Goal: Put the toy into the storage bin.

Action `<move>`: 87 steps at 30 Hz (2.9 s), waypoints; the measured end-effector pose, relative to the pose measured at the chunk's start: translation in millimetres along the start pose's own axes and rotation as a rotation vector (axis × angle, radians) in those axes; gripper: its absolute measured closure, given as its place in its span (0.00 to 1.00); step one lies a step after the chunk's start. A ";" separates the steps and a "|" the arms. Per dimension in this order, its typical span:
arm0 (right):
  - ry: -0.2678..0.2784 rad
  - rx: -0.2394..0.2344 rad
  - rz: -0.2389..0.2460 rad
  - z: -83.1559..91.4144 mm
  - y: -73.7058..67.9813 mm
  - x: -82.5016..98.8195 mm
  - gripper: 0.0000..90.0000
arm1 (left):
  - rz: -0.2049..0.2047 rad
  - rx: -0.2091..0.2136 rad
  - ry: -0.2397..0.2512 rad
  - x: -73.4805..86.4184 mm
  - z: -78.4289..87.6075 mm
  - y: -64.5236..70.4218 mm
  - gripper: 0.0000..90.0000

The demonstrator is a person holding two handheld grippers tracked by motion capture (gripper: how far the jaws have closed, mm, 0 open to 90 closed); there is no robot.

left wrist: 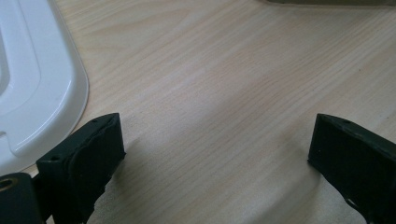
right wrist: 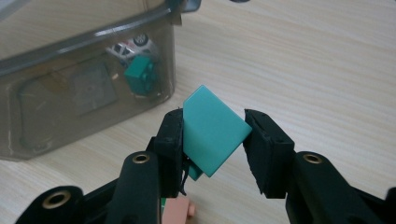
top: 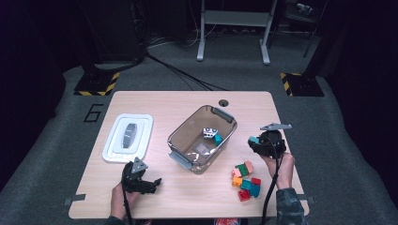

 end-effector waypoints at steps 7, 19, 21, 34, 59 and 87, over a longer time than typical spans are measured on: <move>0.022 -0.001 0.034 4.5 -8.8 -19.8 0.66 | -0.001 0.000 -0.001 0.0 0.1 -0.1 0.04; 0.056 -0.001 0.105 8.8 -25.8 -55.6 0.66 | 0.010 0.004 0.002 0.1 -0.3 0.5 0.04; 0.062 -0.004 0.116 8.9 -29.4 -62.0 0.66 | 0.011 0.005 0.001 0.2 -0.2 0.6 0.04; 0.051 -0.055 0.158 -20.0 -52.8 -91.8 0.66 | 0.008 0.008 0.003 -0.1 -0.7 0.4 0.04; -0.071 -0.050 0.214 -49.1 -54.8 -82.7 0.64 | -0.003 0.004 0.001 -0.3 -0.5 -0.4 0.04; -0.034 -0.060 0.090 15.4 -31.2 -32.3 0.19 | -0.006 0.010 -0.002 -0.8 0.3 -0.4 0.04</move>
Point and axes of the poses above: each handheld gripper's, and its own axes: z roughly backward along the jaws, x roughly out of its underside, y roughly to its right, the point moved 3 cm from there along -z, roughly forward along the jaws, and after that the axes turned 1 degree about x, right-handed, at the moved point
